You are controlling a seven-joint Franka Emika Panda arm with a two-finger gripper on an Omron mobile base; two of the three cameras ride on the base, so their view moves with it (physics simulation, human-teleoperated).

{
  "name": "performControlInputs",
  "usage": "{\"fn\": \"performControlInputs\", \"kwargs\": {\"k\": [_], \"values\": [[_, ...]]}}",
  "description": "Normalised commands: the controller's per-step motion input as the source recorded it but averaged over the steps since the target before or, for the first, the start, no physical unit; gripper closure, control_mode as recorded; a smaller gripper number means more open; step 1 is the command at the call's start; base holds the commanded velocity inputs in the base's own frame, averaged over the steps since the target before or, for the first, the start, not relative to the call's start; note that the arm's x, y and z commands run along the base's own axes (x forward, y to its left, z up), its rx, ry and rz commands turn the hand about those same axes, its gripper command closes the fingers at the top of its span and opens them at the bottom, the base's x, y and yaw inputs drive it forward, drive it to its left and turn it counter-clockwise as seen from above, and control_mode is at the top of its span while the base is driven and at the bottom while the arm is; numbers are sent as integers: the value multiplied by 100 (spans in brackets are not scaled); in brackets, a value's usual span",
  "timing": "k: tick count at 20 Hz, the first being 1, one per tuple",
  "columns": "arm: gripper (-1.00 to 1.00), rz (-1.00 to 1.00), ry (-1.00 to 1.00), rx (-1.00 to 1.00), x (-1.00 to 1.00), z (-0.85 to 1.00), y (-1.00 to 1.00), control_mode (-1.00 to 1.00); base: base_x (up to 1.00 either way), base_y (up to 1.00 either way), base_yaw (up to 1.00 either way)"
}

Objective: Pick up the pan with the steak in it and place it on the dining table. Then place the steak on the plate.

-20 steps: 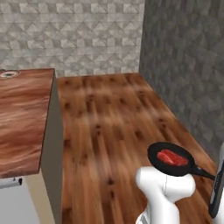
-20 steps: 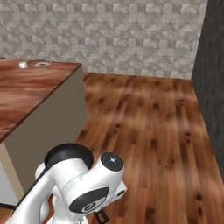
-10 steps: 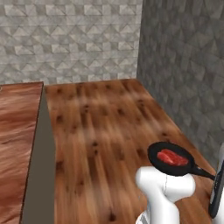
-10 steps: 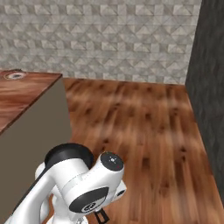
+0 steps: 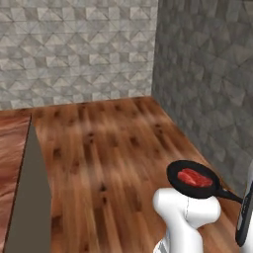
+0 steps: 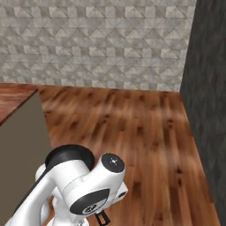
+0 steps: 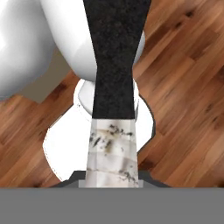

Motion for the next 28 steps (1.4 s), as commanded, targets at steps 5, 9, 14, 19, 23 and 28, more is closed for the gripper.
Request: {"fn": "performControlInputs", "kwargs": {"k": [5,9,14,19,23,28], "values": [[100,0,0,0,0,0,0,100,100,-26,-8],[100,0,0,0,0,0,0,100,100,-15,-6],[100,0,0,0,0,0,0,100,100,-9,-4],[100,0,0,0,0,0,0,100,100,-3,-1],[100,0,0,0,0,0,0,100,100,0,0],[100,0,0,0,0,0,0,100,100,0,0]]}}
